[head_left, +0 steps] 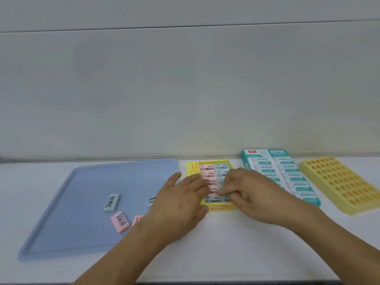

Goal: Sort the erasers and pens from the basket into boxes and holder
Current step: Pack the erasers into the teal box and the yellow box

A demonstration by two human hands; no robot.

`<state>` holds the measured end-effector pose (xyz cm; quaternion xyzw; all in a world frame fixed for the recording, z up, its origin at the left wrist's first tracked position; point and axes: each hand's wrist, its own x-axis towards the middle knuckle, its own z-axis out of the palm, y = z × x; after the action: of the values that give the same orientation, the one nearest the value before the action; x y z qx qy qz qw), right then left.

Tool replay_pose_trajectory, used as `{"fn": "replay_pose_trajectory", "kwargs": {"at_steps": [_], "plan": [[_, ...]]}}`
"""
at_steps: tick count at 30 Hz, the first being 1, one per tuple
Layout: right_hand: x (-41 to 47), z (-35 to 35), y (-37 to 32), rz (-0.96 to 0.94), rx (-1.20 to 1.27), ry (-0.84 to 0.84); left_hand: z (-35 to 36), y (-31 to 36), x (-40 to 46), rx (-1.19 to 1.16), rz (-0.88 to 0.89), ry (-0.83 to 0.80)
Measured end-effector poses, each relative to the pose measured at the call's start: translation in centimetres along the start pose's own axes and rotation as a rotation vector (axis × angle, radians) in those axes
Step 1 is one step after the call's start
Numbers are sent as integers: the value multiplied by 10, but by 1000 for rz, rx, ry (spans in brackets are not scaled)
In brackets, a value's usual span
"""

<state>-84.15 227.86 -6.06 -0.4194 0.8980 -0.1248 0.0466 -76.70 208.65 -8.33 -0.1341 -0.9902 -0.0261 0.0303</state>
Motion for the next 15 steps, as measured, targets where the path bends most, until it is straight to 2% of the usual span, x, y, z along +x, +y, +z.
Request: {"fn": "replay_pose_trajectory", "kwargs": {"at_steps": [1, 2, 4, 6, 10, 15], "plan": [[-3, 2, 3, 13, 7, 46, 2, 0, 1, 15, 5, -24], [-6, 3, 5, 14, -15, 21, 2, 0, 0, 24, 13, -17], [-11, 7, 2, -15, -82, -176, 4, -1, 0, 18, 51, -10], [-12, 2, -2, -18, -88, -262, 3, -3, 0, 17, 52, 4], [5, -1, 1, 28, 33, -134, 11, -1, -3, 13, 71, 114], [24, 21, 6, -37, -32, -232, 20, 6, -4, -16, 67, 239]]}}
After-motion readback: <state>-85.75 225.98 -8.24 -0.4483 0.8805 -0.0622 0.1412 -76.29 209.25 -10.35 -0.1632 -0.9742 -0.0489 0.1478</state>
